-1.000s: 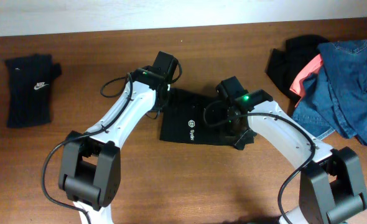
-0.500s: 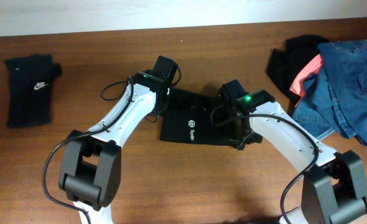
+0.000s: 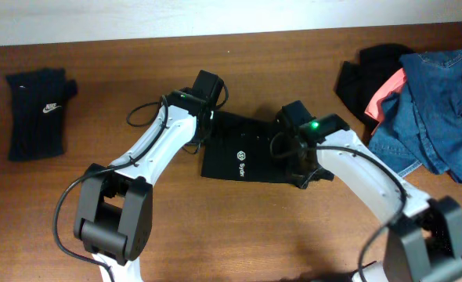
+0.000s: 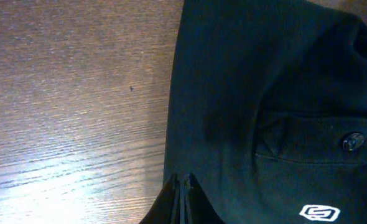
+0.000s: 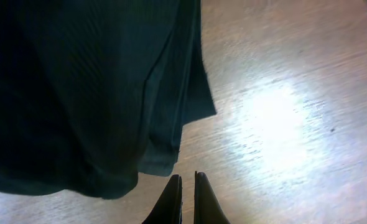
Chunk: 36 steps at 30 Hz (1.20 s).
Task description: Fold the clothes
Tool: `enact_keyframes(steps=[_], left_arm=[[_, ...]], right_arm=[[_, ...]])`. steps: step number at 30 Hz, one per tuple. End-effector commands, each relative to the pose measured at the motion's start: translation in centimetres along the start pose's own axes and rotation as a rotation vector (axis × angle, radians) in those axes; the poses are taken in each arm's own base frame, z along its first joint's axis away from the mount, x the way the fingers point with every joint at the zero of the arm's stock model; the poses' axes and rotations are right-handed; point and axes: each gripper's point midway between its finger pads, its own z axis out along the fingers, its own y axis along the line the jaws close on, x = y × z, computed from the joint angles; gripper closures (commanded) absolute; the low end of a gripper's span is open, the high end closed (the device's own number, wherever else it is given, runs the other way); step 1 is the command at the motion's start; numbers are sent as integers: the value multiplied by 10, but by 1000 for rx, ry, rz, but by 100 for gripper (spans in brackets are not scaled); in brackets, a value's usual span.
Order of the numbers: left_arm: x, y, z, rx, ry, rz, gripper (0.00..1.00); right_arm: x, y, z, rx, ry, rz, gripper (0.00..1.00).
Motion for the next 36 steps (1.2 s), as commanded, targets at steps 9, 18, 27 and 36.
enact_keyframes(steps=[9, 18, 27, 36], left_arm=[[-1, 2, -7, -3, -20, 19, 95], [1, 2, -7, -6, -12, 19, 1], [5, 4, -7, -12, 5, 19, 1], [5, 4, -7, -12, 5, 19, 1]], right_arm=[[-20, 8, -55, -170, -184, 53, 11], [-25, 23, -28, -166, -152, 45, 31], [-25, 26, -11, -138, -122, 44, 45], [-31, 33, -6, -150, -131, 48, 51]])
